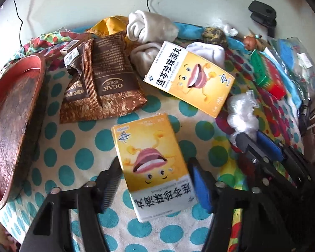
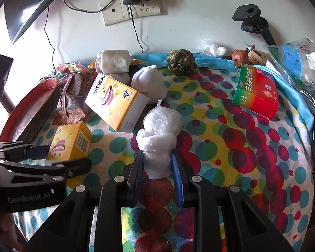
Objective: Organize objects
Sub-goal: 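Reach the left gripper to the yellow medicine box and grasp it, then carry the yellow box with the left gripper into the red tray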
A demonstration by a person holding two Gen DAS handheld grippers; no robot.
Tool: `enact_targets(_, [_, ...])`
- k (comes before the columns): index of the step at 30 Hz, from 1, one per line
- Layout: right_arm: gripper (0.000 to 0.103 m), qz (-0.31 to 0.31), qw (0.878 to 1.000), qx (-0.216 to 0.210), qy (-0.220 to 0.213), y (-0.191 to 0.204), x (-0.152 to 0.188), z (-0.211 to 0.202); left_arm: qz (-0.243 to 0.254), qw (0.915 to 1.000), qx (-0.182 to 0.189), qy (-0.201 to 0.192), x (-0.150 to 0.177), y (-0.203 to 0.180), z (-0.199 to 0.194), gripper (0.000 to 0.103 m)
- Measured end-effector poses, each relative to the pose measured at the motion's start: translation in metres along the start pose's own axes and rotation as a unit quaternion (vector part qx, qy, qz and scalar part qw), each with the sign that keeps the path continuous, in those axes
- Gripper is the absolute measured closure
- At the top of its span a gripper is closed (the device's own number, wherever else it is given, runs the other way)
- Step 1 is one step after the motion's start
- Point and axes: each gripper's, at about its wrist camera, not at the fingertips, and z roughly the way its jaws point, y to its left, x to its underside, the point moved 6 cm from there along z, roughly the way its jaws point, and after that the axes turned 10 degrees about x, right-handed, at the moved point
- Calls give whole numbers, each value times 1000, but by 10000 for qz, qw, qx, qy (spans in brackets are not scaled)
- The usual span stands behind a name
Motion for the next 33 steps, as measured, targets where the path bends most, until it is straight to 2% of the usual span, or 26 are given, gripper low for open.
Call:
enact_targets(5, [78,-45,10000,85,10,0,0,0,235,9997,-21,-80,1,1,-6,46])
enact_targets(12, [77,-54,9998,195,65,0,0,3,630,9974,-185,-290,0,8,-23,46])
enact_targets(25, [77,-193,9990,408,73,3,0,3,473,9975,-444,-293,2,89,-56,46])
enact_targets(26, [77,-204,9988,435,76,3,-1,3,445,9979,-391,-272,1,96,-58,46])
enact_targets(28, [76,-219,9987,462,78,3,-1,4,344,9993,78,-155,-1,107,-63,46])
enact_targets(30, [76,-212,9987,453,81,4,-1,4,216,9990,397,-56,-3,112,-69,46])
enact_targets(31, [76,-213,9987,458,81,4,-1,4,202,9986,480,-81,-5,114,-75,47])
enact_targets(32, [76,-223,9986,468,81,4,-1,4,316,9988,326,-198,-8,115,-83,51])
enact_targets(33, [76,-224,9986,466,80,4,-1,4,446,9981,314,-268,-10,113,-89,51])
